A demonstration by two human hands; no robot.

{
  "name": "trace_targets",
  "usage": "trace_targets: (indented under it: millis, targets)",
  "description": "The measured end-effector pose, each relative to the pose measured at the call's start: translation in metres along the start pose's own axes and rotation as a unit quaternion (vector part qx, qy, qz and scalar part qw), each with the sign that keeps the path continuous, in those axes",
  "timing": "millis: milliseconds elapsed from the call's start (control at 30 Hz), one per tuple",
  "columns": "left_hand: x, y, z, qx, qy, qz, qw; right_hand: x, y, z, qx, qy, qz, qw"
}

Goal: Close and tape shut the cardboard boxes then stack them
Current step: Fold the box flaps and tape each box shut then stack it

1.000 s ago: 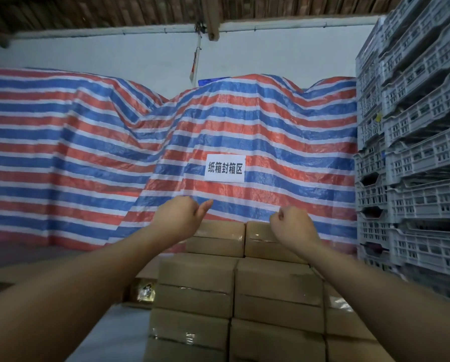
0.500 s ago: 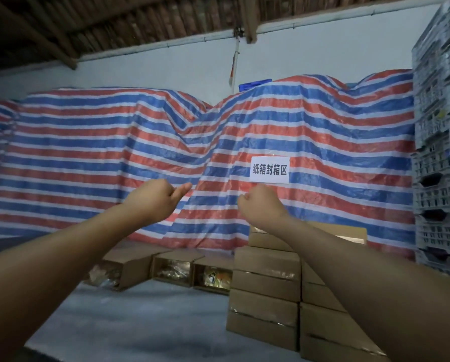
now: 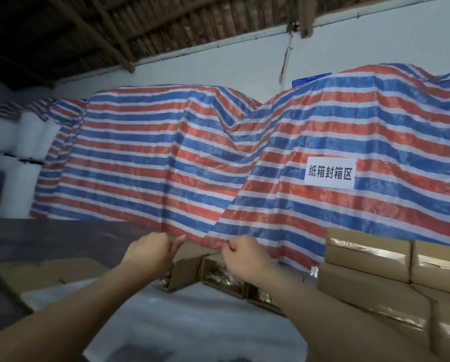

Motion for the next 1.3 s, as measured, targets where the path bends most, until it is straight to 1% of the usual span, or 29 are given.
trace_targets:
  millis: [100,200,267,367,467,533,633,767,900,1000,1067,1100,1200,1300]
  targets:
    - [0.049,0.014,-0.024,-0.050,-0.010,0.029,0.998,0.059,0.019,0.019,-0.013,0.010,-0.032,0.999]
    - [0.100,0.034,-0.032,-0.031,-0.005,0.024,0.999,0.115,0.041,0.033,-0.019,0.019,-0.097,0.995]
    - [0.123,0.053,-0.040,-0.032,-0.019,0.025,0.999,0.144,0.059,0.036,-0.027,0.008,-0.122,0.992]
    - [0.150,0.078,-0.057,-0.037,-0.043,0.034,0.998,0.173,0.089,0.037,-0.028,-0.024,-0.116,0.993]
    - [0.167,0.085,-0.078,-0.025,-0.030,0.089,0.995,0.195,0.117,0.035,-0.031,-0.040,-0.108,0.993]
    - [0.173,0.086,-0.090,-0.033,-0.036,0.104,0.993,0.208,0.132,0.030,-0.032,-0.028,-0.104,0.994]
    - [0.175,0.085,-0.100,-0.056,-0.029,0.108,0.992,0.229,0.147,0.025,-0.027,-0.022,-0.094,0.995]
    - [0.182,0.085,-0.111,-0.100,-0.033,0.089,0.990,0.262,0.153,0.028,-0.020,-0.010,-0.097,0.995]
    - [0.181,0.084,-0.114,-0.114,-0.044,0.094,0.988,0.266,0.151,0.031,-0.024,-0.060,-0.052,0.997]
    - [0.176,0.080,-0.116,-0.126,-0.065,0.113,0.983,0.255,0.146,0.032,-0.031,-0.081,-0.052,0.995]
    - [0.168,0.077,-0.118,-0.137,-0.098,0.132,0.977,0.240,0.142,0.033,-0.037,-0.073,-0.051,0.995]
    - [0.164,0.076,-0.122,-0.150,-0.121,0.127,0.973,0.231,0.140,0.032,-0.037,-0.065,-0.051,0.996]
    - [0.160,0.073,-0.130,-0.203,-0.208,0.078,0.954,0.201,0.131,0.033,-0.036,-0.041,-0.063,0.997]
    - [0.156,0.070,-0.123,-0.220,-0.364,0.013,0.905,0.169,0.114,0.026,-0.030,-0.031,-0.085,0.995]
Point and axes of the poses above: each hand's wrist, its own y-axis towards the middle knuckle, its own x-axis out of the palm, z = x × y, the point moved 8 cm from there along y, towards the middle knuckle, and after that the axes turned 7 degrees about -x, right-handed, at the moved point
